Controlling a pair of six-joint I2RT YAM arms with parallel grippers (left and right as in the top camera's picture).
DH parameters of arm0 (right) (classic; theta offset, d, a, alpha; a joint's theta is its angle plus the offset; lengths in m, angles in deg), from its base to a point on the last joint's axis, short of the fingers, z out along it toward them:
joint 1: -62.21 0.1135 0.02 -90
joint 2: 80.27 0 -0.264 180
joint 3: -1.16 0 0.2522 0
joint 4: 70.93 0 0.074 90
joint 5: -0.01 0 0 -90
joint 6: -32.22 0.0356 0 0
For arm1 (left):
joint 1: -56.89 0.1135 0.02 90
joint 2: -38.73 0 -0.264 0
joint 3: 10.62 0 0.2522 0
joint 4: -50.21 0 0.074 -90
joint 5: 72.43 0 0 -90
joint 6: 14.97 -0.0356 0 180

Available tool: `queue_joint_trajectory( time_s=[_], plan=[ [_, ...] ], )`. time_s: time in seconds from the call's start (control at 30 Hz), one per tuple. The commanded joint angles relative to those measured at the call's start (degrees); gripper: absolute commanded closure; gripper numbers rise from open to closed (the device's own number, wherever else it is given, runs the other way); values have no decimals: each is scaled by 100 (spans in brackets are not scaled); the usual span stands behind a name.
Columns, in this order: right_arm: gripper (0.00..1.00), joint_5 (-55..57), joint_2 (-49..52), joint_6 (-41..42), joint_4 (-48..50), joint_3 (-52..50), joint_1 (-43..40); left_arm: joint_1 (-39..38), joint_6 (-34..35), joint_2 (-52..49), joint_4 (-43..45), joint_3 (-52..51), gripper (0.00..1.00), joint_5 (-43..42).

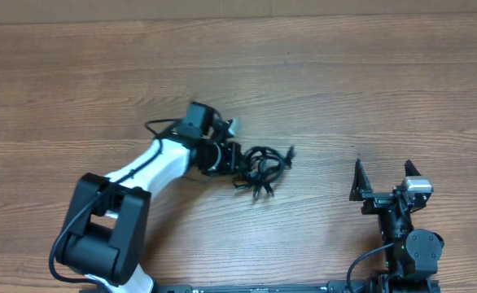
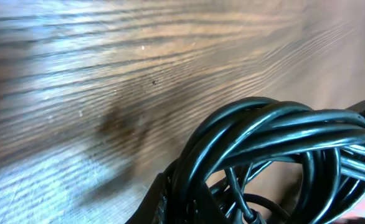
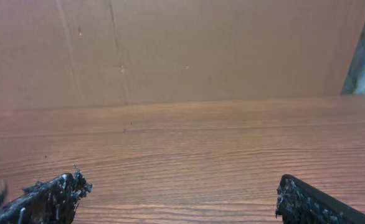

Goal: Untangle cables
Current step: 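Lift the cable bundle with the left gripper off the table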

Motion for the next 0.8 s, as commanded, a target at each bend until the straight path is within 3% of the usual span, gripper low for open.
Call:
queue_joint_trajectory(
  time_s=[0.0,0.37,0.63,0.77],
  plan=[
    [0,48,-57,-48,35,-57,17,295,605,81,-2,79,96,-1329],
    [0,46,-57,-48,35,-57,17,518,1832,81,2,79,96,-2874],
    [0,-177,-57,-39,68,-57,24,518,2529,81,2,79,96,-3311],
    [0,-538,-57,892,129,-57,24,522,2636,81,4,79,96,-3735]
  ],
)
